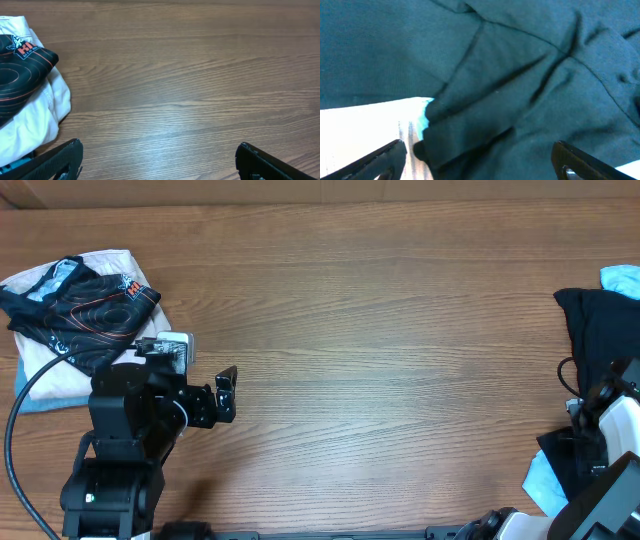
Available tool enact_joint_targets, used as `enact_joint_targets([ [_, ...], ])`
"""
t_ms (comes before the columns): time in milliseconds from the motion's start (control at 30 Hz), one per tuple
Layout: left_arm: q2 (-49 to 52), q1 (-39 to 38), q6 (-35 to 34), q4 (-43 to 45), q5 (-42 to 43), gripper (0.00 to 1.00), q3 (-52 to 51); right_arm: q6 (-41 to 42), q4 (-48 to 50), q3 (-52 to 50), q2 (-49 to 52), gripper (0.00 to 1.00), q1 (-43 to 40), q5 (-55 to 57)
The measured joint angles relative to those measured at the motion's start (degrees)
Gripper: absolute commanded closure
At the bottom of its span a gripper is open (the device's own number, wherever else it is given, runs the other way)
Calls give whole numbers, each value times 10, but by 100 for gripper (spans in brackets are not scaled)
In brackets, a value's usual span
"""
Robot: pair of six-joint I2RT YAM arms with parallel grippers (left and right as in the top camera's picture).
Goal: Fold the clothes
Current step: 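Move the right gripper right toward the black T-shirt at table edge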
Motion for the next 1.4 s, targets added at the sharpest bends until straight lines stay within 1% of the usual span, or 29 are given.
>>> enact_joint_targets([
  [367,2,0,0,1,0,0,0,1,35,0,0,10,0,-15],
  [733,2,0,0,2,0,0,0,0,71,-4,1,10,0,-28],
  [933,2,0,0,2,0,0,0,1,77,-9,33,11,0,-34],
  [967,2,0,0,2,0,0,0,0,77,-10,39,13,0,-34],
  [1000,2,0,0,2,0,0,0,0,77,-10,44,15,0,-34],
  [1067,2,0,0,2,0,0,0,0,77,-12,50,24,0,-35],
  [1167,2,0,0,2,0,0,0,0,77,-13,51,45,0,-38],
  [1200,2,0,0,2,0,0,0,-2,76,-13,51,49,0,-38],
  [1233,2,0,0,2,0,0,0,-2,75,-13,51,62,0,-38],
  [1367,2,0,0,2,0,0,0,2,71,-13,51,77,0,-38],
  [1400,2,0,0,3,0,0,0,1,70,-13,51,83,0,-38],
])
